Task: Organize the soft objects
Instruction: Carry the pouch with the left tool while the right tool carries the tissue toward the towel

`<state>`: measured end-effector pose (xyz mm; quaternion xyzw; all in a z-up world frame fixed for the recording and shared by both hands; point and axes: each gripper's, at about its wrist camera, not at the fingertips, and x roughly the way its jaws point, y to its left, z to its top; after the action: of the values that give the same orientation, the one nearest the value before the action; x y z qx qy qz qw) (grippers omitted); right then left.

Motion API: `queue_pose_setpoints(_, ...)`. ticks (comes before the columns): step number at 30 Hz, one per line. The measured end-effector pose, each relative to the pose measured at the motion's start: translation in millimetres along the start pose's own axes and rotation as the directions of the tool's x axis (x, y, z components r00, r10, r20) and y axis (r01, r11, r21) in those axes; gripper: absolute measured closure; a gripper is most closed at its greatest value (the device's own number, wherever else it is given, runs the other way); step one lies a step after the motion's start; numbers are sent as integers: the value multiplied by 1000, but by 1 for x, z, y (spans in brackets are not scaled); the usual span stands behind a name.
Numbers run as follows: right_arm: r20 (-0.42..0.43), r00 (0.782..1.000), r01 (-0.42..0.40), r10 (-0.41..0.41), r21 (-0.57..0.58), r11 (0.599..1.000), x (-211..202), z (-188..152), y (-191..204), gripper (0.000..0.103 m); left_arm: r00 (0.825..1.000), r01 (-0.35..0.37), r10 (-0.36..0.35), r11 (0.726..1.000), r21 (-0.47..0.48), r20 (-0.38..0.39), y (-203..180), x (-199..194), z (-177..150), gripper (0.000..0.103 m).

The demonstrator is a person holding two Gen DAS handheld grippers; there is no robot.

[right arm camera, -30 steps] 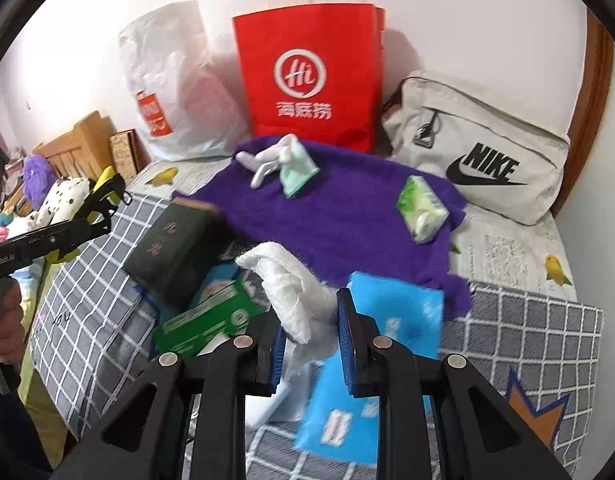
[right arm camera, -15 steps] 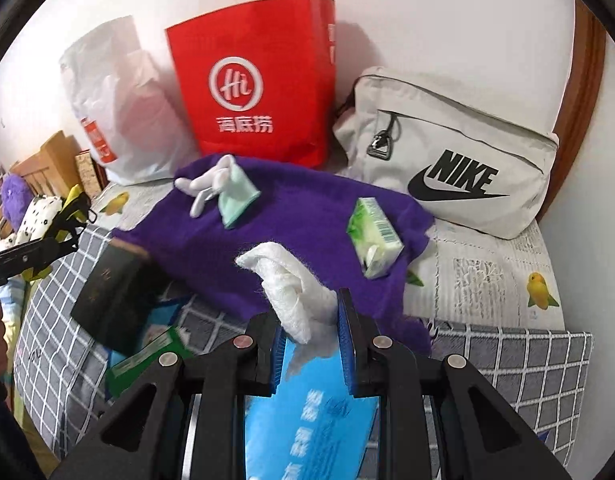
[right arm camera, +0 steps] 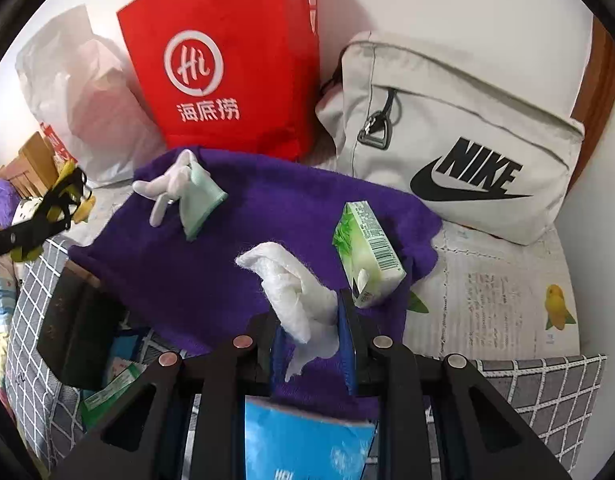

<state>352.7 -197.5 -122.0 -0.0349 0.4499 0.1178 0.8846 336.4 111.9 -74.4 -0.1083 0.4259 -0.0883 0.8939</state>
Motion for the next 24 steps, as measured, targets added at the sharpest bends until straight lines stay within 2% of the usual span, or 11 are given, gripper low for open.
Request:
queue_pose_setpoints(15,-130,991,-11,15,33,999,58,0,-23,79,999,6,-4,998,58,-40,-19,59,42,37)
queue_pose_setpoints(21,-155,987,-26,33,44,999,67,-3,-26,79,991,-16,20,999,35,-134,-17,100,40,37)
queue_pose_setpoints(24,-168,985,-30,38,50,998,70,-6,-26,79,987,-40,47,998,48,-154,-16,110,37,37)
